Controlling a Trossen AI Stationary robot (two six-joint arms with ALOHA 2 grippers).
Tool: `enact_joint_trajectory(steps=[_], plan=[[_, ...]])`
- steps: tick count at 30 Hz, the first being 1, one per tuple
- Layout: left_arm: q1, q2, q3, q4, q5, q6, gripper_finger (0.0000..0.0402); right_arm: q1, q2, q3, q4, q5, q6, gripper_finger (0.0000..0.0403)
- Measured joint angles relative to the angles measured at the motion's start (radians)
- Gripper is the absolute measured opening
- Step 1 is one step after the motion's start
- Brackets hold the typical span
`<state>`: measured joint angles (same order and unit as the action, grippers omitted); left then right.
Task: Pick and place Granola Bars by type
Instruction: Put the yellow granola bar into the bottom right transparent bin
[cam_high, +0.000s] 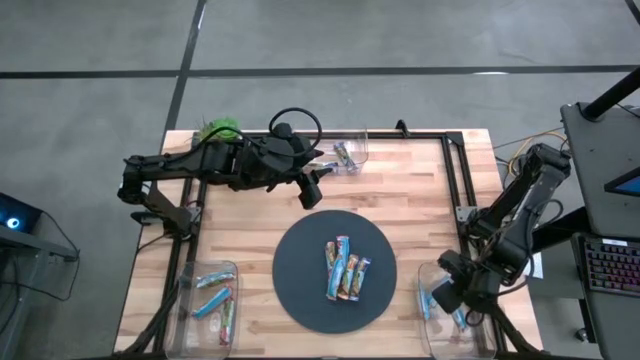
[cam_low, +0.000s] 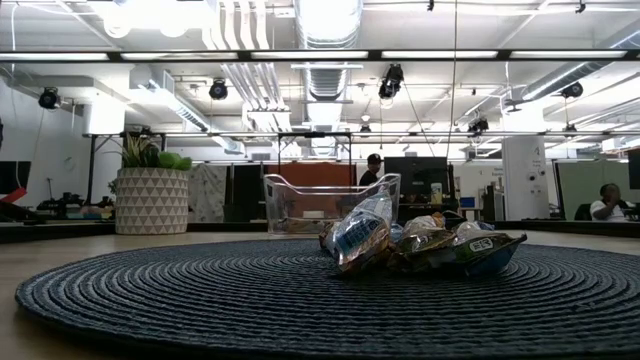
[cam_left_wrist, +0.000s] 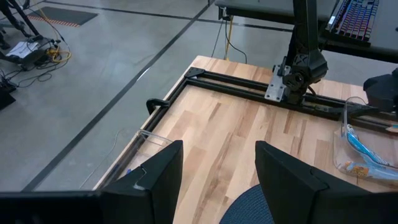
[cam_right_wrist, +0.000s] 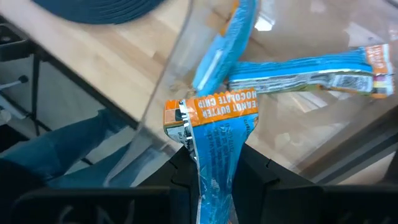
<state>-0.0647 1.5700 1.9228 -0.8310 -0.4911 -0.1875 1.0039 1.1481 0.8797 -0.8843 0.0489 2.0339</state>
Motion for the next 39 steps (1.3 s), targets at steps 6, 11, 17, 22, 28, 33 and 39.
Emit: enact_joint_trajectory(steps=[6, 11, 17, 22, 28, 33, 39], plan=[[0.0, 0.0, 0.0, 0.0, 0.0, 0.0, 0.0184, 0.0, 0.0, -0.053, 0.0, -0.006, 0.014, 0.0059], [0.0, 0.0, 0.0, 0.0, 0.0, 0.0, 0.0184, 0.0, 0.0, -0.086, 0.001, -0.008, 0.017, 0.0059], [0.0, 0.0, 0.0, 0.0, 0.0, 0.0, 0.0184, 0.0, 0.0, -0.098, 0.002, -0.023, 0.016, 0.0059], [0.0, 0.0, 0.0, 0.0, 0.0, 0.0, 0.0184, 0.0, 0.0, -0.098, 0.002, -0.025, 0.017, 0.0059], [0.0, 0.0, 0.0, 0.0, 0.0, 0.0, 0.0184, 0.0, 0.0, -0.098, 0.003, -0.025, 0.017, 0.0059], [0.0, 0.0, 0.0, 0.0, 0.0, 0.0, 0.0184, 0.0, 0.0, -0.099, 0.006, -0.025, 0.017, 0.0061], [0.0, 0.0, 0.0, 0.0, 0.0, -0.001, 0.0184, 0.0, 0.0, -0.098, 0.01, -0.026, 0.025, 0.0096]])
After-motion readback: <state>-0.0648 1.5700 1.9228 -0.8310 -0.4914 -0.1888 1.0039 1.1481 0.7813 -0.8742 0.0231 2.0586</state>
